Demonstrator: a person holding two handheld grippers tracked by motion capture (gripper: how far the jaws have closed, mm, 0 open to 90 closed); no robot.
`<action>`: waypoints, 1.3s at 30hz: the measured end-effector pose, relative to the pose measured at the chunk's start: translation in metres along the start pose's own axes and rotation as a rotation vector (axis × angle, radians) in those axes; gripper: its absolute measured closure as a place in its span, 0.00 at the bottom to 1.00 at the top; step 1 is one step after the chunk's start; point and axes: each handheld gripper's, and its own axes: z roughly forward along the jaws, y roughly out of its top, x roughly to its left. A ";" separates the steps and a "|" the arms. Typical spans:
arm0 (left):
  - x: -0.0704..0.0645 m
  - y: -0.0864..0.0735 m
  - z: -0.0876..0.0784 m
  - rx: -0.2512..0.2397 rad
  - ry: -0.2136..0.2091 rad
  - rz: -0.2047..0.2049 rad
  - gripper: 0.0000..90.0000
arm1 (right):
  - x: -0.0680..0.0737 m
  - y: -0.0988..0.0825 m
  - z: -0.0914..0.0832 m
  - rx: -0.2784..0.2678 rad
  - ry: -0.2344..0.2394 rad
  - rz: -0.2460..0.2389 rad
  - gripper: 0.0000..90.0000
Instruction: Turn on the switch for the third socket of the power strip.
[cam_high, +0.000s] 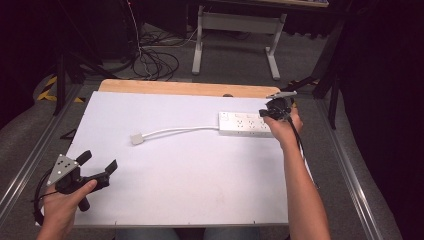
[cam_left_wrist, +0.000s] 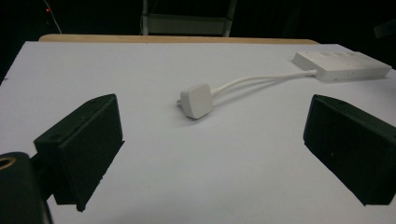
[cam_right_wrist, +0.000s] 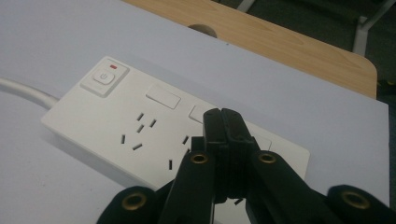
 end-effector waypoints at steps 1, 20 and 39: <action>0.000 0.000 0.000 0.001 -0.001 -0.002 0.06 | 0.000 0.001 0.000 0.007 0.001 0.001 1.00; -0.001 0.000 0.001 0.010 -0.004 0.004 0.06 | -0.012 0.010 0.017 0.112 -0.005 0.000 1.00; -0.001 0.000 0.001 0.005 -0.004 -0.001 0.06 | -0.021 0.008 0.053 0.143 -0.008 0.034 1.00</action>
